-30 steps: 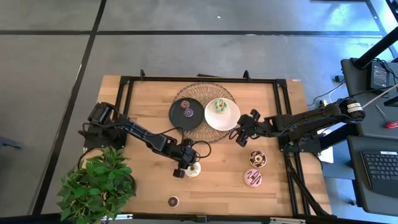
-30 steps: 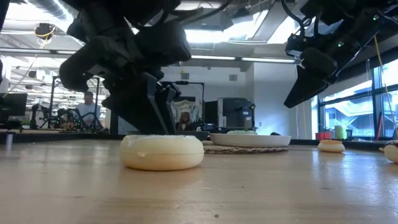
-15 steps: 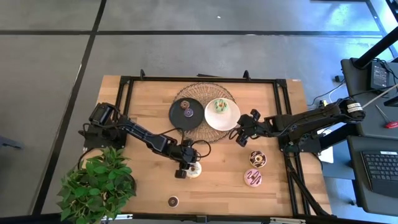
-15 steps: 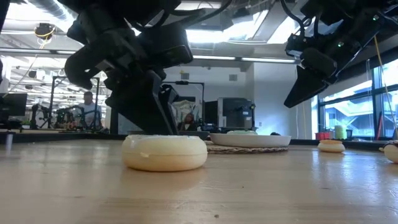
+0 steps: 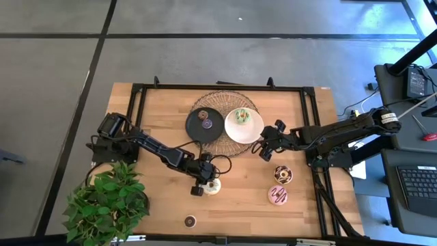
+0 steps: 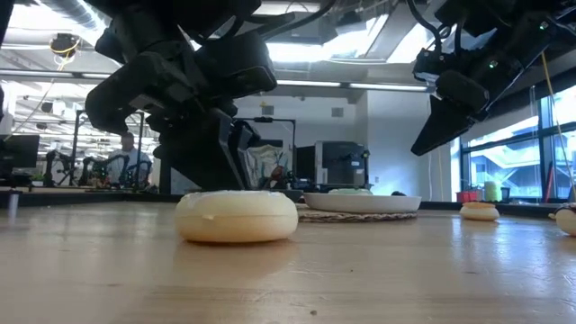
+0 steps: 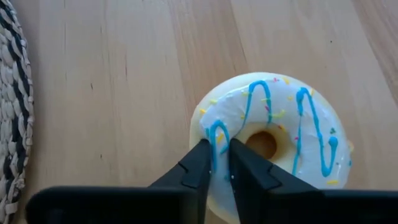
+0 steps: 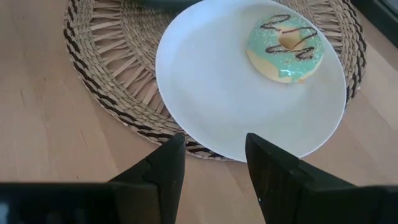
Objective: Pick & Place donuts
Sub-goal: Put the big white donut on the white plate, then put the big black donut on the white plate
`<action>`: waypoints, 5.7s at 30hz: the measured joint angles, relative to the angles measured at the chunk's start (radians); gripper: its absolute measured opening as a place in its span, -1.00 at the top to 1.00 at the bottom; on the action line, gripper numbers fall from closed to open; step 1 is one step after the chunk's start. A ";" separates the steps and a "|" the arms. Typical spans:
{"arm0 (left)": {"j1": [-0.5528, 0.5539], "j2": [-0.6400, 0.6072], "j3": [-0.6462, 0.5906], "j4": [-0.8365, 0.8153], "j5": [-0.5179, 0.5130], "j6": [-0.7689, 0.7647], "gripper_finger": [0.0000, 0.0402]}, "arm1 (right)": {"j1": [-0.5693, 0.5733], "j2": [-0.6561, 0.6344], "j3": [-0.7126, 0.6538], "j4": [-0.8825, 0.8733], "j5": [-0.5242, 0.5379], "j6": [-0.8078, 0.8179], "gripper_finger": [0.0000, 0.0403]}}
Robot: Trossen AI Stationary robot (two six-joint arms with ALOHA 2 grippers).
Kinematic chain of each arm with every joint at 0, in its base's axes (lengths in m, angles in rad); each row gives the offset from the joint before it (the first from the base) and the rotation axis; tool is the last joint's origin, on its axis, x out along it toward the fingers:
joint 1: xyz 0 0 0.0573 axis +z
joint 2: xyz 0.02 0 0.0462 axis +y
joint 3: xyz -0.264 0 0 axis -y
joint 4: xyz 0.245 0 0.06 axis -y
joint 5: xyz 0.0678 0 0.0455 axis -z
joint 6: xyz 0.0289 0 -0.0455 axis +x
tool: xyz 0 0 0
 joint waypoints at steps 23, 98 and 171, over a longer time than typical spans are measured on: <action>0.234 -0.102 0.000 0.427 -0.302 0.208 0.96 | 0.000 -0.003 0.039 -0.214 0.192 0.104 0.16; 0.369 0.332 0.527 0.005 -0.430 0.131 0.27 | 0.000 -0.025 0.043 -0.380 0.225 0.239 0.16; 0.280 -0.459 -0.230 0.290 -0.165 0.060 0.11 | 0.480 0.290 0.149 -0.627 -0.351 1.029 0.16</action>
